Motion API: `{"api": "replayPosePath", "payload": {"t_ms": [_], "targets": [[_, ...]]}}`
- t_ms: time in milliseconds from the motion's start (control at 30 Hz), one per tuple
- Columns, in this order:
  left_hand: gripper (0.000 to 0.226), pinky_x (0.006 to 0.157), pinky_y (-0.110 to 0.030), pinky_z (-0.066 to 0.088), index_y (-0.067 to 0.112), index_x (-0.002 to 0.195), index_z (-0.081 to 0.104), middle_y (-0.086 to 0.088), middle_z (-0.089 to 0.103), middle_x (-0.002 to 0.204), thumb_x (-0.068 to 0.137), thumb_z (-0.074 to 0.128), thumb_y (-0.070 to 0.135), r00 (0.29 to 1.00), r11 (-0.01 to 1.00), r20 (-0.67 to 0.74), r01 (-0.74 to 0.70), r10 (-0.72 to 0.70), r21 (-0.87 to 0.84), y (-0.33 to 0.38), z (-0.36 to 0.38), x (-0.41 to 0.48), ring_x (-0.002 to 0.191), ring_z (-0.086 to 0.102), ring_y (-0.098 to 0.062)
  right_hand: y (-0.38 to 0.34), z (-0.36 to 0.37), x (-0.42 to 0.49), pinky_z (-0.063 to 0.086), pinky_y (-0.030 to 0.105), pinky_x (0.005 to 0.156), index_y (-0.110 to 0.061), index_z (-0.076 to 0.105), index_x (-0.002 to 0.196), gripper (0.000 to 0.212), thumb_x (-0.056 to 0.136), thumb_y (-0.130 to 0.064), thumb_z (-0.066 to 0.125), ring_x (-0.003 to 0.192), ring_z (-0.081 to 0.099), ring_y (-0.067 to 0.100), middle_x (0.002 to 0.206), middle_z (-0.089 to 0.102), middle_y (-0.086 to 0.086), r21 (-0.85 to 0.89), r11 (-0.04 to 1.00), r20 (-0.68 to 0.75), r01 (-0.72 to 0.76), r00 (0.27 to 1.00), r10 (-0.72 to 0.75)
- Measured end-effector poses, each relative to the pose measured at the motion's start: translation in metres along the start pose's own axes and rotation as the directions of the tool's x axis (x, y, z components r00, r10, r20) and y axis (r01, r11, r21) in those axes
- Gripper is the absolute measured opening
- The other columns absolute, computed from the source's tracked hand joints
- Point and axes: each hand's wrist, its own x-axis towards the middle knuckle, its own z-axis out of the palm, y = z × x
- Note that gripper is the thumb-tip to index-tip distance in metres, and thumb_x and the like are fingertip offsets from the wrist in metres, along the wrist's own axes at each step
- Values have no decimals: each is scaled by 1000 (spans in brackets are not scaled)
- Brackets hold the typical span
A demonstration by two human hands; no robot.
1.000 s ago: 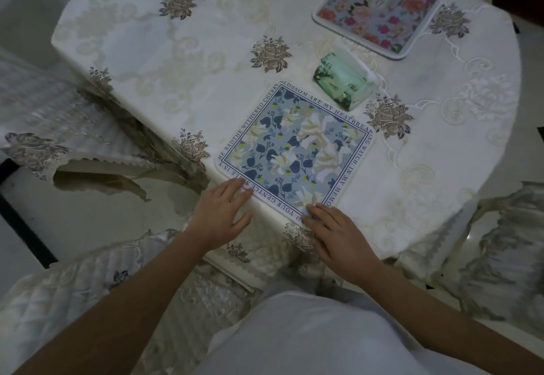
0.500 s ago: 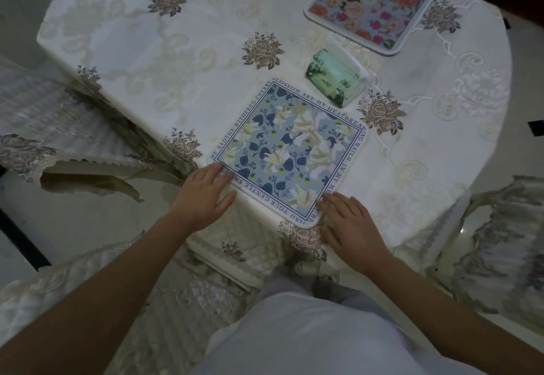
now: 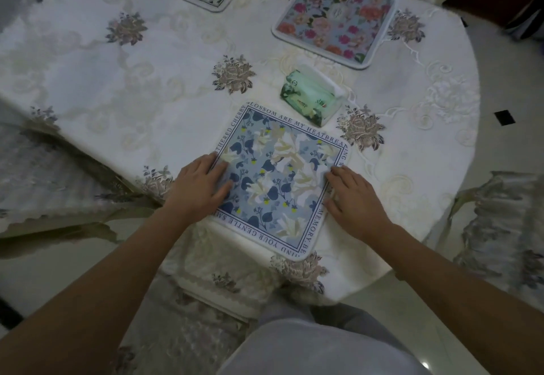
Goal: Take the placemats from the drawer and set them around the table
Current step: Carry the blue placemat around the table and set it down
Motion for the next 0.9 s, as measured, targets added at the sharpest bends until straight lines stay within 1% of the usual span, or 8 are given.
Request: {"api": "replayPosePath", "payload": {"t_ms": [133,233,333,400,500,633,700,900], "targets": [[66,114,-47,31,20,148,40,-12,34,157,99,22,61,997,997,-10,-70,70,30,10,-6,53,143,31,-30,6,-8,32,27,48,116,-13,42,144,58,92,-39,39,143,30,29,152,38,9,1,999,-10,-52,999,52],[68,114,-47,32,21,145,45,-12,37,155,97,21,62,991,990,-9,-133,133,39,24,-10,87,142,34,-30,8,-13,46,26,47,116,-14,44,141,50,95,-34,47,142,31,29,152,39,9,12,998,-35,-55,998,56],[69,115,-47,27,23,148,42,-12,32,158,95,19,62,988,987,0,-157,157,21,41,-15,109,145,29,-31,6,-16,53,33,40,105,-11,53,128,38,92,-25,55,128,43,31,136,49,10,22,999,-77,-35,996,36],[72,117,-47,24,24,150,37,-11,27,161,94,17,64,986,986,26,-165,165,17,49,-17,118,147,24,-31,3,-19,55,35,37,100,-11,54,123,34,92,-25,55,123,45,29,131,51,9,30,998,-85,-47,995,49],[72,118,-47,23,25,150,35,-10,26,161,94,16,65,977,977,30,-213,212,29,58,-16,126,147,24,-31,0,-22,57,34,40,105,-12,53,129,41,92,-29,51,129,42,29,138,49,9,61,996,-65,-64,996,68],[68,116,-47,23,19,150,38,-12,30,160,97,22,58,942,941,-1,-335,335,45,75,-16,124,146,27,-30,-11,-22,71,34,45,110,-13,49,135,51,89,-35,44,134,39,29,146,44,9,56,998,-31,-3,999,5],[66,116,-46,23,18,152,36,-11,31,160,98,24,55,928,927,-8,-372,373,58,80,-18,126,146,26,-29,-19,-23,82,32,45,112,-13,46,138,55,89,-37,42,137,37,29,149,41,9,48,999,-14,5,1000,-4],[71,118,-45,18,22,153,34,-8,27,162,95,16,58,928,925,33,-374,372,75,66,-19,138,148,22,-27,-24,-23,96,25,44,115,-12,42,144,56,92,-33,50,141,31,28,153,37,7,23,999,-7,-45,999,45]]}}
